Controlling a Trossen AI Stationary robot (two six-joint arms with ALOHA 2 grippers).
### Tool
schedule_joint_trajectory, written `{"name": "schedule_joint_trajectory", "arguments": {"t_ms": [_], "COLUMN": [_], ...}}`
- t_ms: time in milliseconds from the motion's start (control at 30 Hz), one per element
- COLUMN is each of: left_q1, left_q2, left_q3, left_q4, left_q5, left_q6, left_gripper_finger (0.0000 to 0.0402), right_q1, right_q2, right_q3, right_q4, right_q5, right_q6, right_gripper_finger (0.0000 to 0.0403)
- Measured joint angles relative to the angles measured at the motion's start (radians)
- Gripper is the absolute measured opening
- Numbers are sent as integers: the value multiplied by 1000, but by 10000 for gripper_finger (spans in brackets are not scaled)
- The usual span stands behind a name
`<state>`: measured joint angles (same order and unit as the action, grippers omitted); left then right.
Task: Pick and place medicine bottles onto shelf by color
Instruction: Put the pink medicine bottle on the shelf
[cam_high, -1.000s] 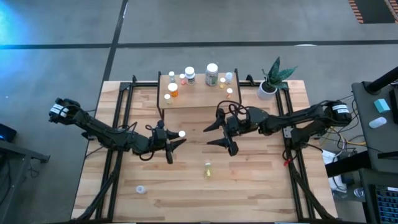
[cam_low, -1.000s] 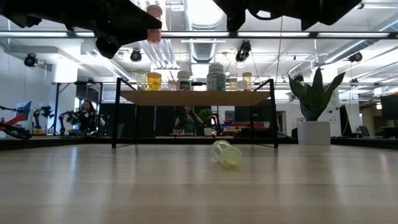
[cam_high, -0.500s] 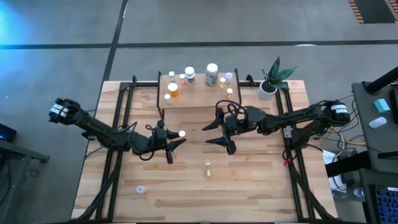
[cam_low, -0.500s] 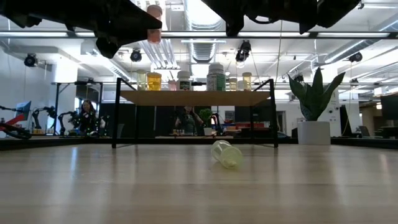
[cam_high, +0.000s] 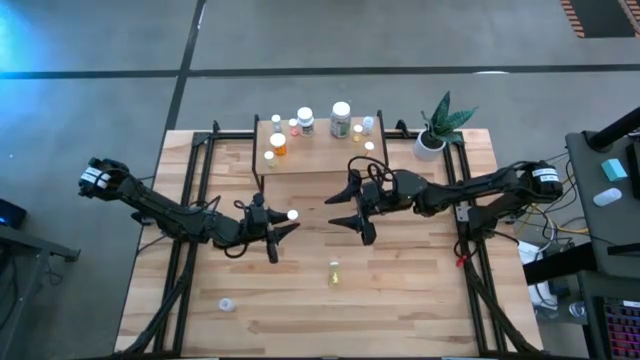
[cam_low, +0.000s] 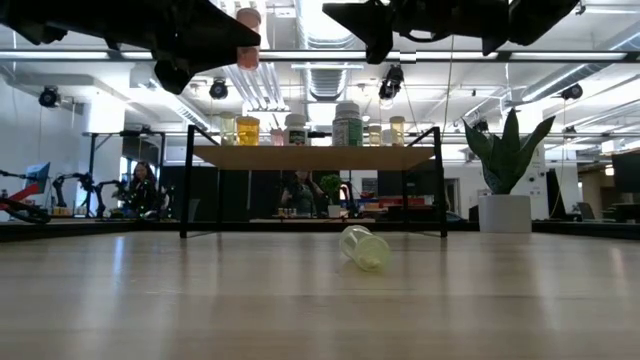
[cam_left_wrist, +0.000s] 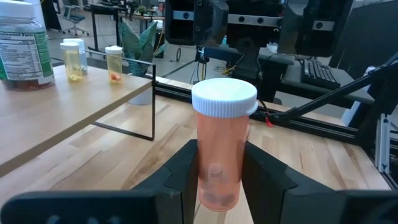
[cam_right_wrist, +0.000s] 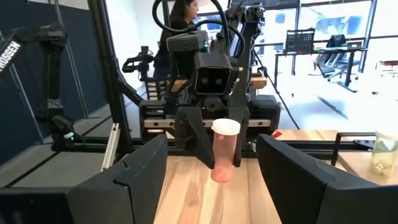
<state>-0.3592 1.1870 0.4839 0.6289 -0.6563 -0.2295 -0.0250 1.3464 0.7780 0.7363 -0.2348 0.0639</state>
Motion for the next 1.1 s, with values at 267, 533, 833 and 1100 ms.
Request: {"name": "schedule_joint_trajectory", "arguments": {"t_ms": [267,533,833,1100], "left_q1": [0,0,0,-1], "left_q2": [0,0,2,3], "left_q3": [0,0,0,1], "left_q4": [14,19,19,24], "left_q5": [11,20,22,27], "left_q6": [0,-18,-25,-31], "left_gripper_finger": [87,87,87,87], "right_q1": [0,-2,-2,-2], "right_q2": [0,0,-1,-2], "right_q3": [0,0,0,0], "right_q4": [-3,-1,2,-1], "right_q5": [0,0,1,26], "right_q6": [6,14,-8,9], "right_gripper_finger": [235,235,235,235]}}
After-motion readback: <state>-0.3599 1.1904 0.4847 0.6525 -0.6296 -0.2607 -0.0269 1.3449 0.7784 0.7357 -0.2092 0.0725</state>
